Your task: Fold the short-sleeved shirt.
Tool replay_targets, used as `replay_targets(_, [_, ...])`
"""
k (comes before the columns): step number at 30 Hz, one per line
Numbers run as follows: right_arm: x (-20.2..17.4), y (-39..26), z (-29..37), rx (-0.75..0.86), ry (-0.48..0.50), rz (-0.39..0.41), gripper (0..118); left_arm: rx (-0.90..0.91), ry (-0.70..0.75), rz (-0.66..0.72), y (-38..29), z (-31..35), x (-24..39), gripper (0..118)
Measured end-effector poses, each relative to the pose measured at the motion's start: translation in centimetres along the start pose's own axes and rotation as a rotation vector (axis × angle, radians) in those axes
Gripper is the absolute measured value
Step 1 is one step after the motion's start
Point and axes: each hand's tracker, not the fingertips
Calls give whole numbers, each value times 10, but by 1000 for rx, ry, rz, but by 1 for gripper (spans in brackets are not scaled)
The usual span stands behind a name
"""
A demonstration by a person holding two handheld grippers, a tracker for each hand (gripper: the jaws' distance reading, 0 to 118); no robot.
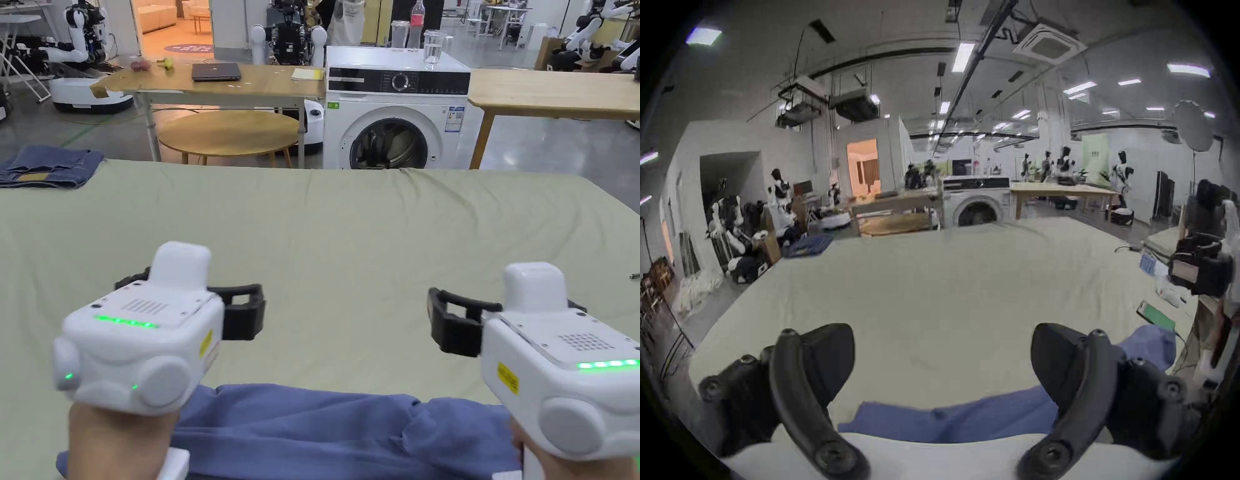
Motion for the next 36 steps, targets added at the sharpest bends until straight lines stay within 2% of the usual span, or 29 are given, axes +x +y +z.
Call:
replay_targets(1, [-6,1,-1,3,0,11,83,4,-16,-10,4,-1,4,82])
replay_targets(2, [-9,2,-2,5,6,18,56,1,-31,-12,6,-2,7,44])
replay_targets(3, [-13,2,-3,7,3,16,10,-2,-27,-11,2,-10,3,1])
replay_targets(4, [-15,2,-4,7,0,14,0,-3,-17,-17,0,-12,4,0])
replay_targets(7, [-17,-2,-4,4,31,-5,0,-18,-32,-12,-11,-12,-7,0])
replay_targets(10, [-23,-6,-5,9,26,12,0,-36,-7,-1,-24,-7,-28,0])
replay_targets(14, [-29,-8,-6,0,44,16,0,-90,41,128,-53,5,-84,0])
replay_targets(15, [-31,-9,-6,-2,48,16,0,-110,57,170,-61,12,-95,11])
replay_targets(16, [-32,-11,-7,-6,53,15,0,-126,66,224,-72,14,-111,36])
replay_targets(18, [-39,-14,-9,-22,73,14,0,-156,68,385,-98,21,-149,107])
replay_targets(19, [-41,-16,-10,-28,78,16,0,-171,54,459,-111,16,-166,116])
replay_targets(23, [-53,-23,-15,-55,98,30,0,-213,-24,724,-166,15,-212,118])
replay_targets(27, [-58,-25,-15,-67,111,31,0,-257,-141,1080,-218,-2,-227,118])
replay_targets(29, [-57,-24,-13,-67,111,35,0,-281,-253,1289,-249,-17,-226,118])
replay_targets(31, [-54,-23,-11,-65,107,34,0,-118,-347,1377,-260,-23,-222,118])
replay_targets(32, [-51,-22,-10,-65,105,30,0,-120,-364,1417,-258,-27,-217,118])
replay_targets(34, [-47,-21,-11,-65,101,19,0,-204,-526,1460,-257,-44,-204,117])
replay_targets(36, [-46,-22,-11,-68,93,14,0,-254,-556,1417,-250,-58,-186,112])
